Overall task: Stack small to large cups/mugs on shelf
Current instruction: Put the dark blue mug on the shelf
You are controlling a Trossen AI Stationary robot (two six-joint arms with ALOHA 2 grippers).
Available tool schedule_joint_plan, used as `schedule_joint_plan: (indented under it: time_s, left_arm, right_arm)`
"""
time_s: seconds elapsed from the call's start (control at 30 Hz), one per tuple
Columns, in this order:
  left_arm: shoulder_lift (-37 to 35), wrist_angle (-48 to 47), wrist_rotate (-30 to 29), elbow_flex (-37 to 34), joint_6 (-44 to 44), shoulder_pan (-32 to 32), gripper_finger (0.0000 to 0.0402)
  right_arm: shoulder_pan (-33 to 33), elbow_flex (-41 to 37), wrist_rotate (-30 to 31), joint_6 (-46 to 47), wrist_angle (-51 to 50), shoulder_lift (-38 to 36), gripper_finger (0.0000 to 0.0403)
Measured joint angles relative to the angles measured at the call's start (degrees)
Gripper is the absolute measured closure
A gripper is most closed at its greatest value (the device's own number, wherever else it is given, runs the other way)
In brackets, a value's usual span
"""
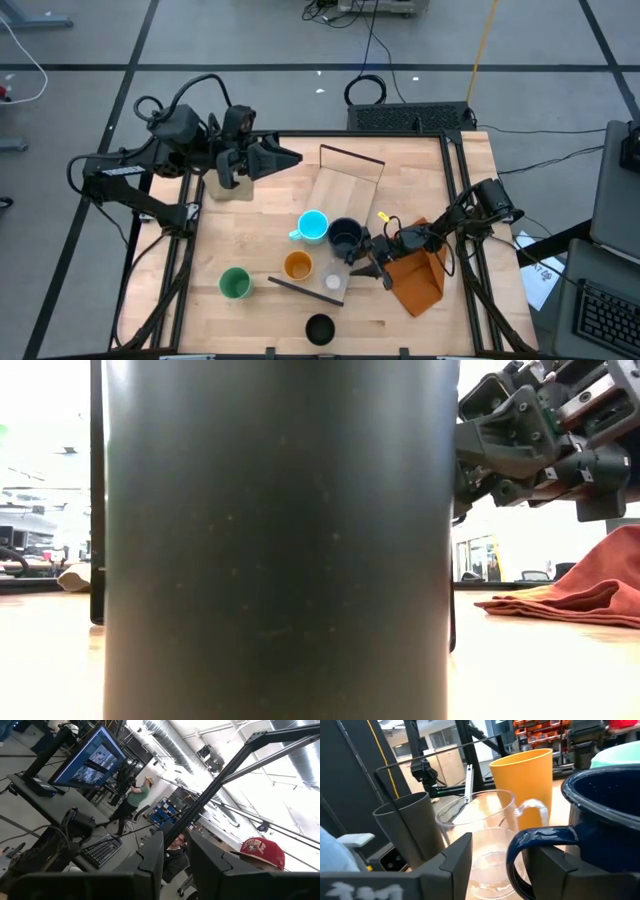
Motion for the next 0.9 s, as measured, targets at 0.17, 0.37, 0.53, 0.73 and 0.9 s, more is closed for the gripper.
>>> schedule_joint_plan:
  time_s: [0.17, 0.37, 0.53, 0.73, 0.9]
  left_arm:
    - [0.00, 0.02, 0.00, 0.00, 0.22, 0.00, 0.0314]
    - [0.00, -0.83, 0.00, 0.00, 0.13, 0.07, 0.0314]
    - [0.00, -1.31, 0.00, 0.00, -0.11, 0.07, 0.0314]
    - [0.00, -1.30, 0.00, -0.02, -0.36, 0.07, 0.0314]
    - [0.00, -1.31, 0.51, -0.02, -0.35, 0.07, 0.0314]
  right_arm:
    - [0.74, 0.00, -0.54, 1.30, -0.46, 0.00, 0.0227]
    - [2.03, -0.01, -0.66, 1.75, -2.09, 0.00, 0.0225]
    - [2.19, -0.02, -0.24, 0.98, -2.06, -0.02, 0.0218]
    - [2.59, 0.10, 4.51, -0.06, -1.66, -0.02, 0.0195]
    - [2.69, 0.23, 5.42, -0.18, -2.23, -0.02, 0.0173]
